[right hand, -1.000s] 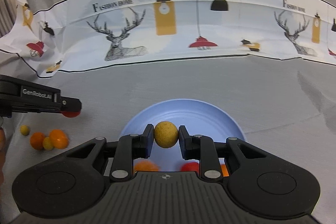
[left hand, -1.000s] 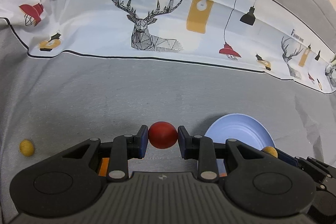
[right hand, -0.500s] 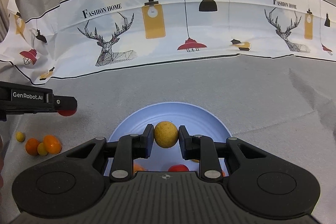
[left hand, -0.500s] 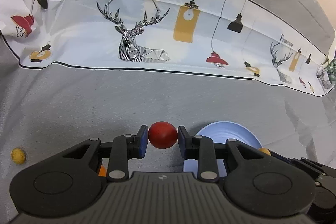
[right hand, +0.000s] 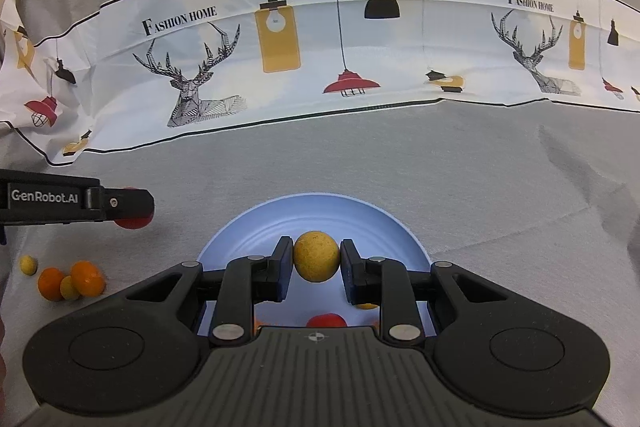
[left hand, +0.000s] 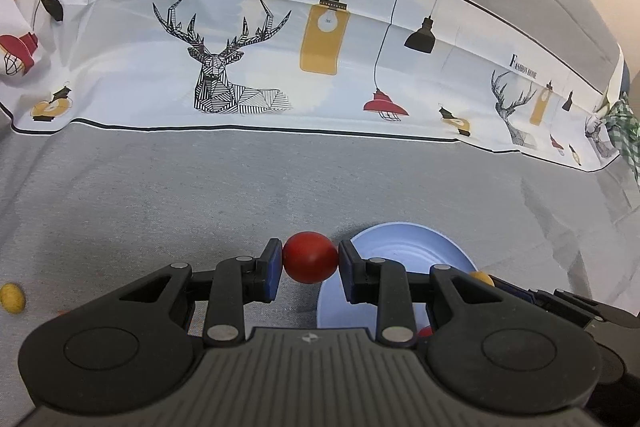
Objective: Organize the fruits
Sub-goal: 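Carry the yellow fruit and red tomato over the blue plate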
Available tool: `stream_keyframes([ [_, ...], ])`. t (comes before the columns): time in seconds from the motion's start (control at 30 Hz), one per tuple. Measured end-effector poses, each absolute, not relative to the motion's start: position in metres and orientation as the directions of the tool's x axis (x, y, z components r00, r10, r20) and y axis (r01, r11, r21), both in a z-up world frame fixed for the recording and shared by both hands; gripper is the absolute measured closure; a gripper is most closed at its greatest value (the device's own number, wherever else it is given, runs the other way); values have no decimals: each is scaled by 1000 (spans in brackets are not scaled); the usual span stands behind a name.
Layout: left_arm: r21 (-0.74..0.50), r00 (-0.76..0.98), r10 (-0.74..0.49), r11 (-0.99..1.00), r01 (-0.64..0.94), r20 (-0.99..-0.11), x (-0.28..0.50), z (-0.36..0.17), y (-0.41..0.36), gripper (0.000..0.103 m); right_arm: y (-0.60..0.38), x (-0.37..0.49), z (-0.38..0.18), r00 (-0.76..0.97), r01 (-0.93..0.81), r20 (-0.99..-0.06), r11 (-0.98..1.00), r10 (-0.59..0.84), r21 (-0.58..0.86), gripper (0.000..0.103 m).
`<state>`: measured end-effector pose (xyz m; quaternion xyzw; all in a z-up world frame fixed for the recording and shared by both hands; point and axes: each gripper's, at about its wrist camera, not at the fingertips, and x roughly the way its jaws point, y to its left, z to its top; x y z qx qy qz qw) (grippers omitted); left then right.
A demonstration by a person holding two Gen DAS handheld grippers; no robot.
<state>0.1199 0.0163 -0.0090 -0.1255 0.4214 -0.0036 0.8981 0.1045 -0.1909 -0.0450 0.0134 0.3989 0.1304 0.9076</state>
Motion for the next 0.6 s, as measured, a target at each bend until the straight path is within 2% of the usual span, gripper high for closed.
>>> stream_keyframes([
  [0.6, -246, 630, -163, 968, -45, -759, 120, -16, 1, 70, -202, 110, -49, 638, -159, -739, 976, 216, 147, 77],
])
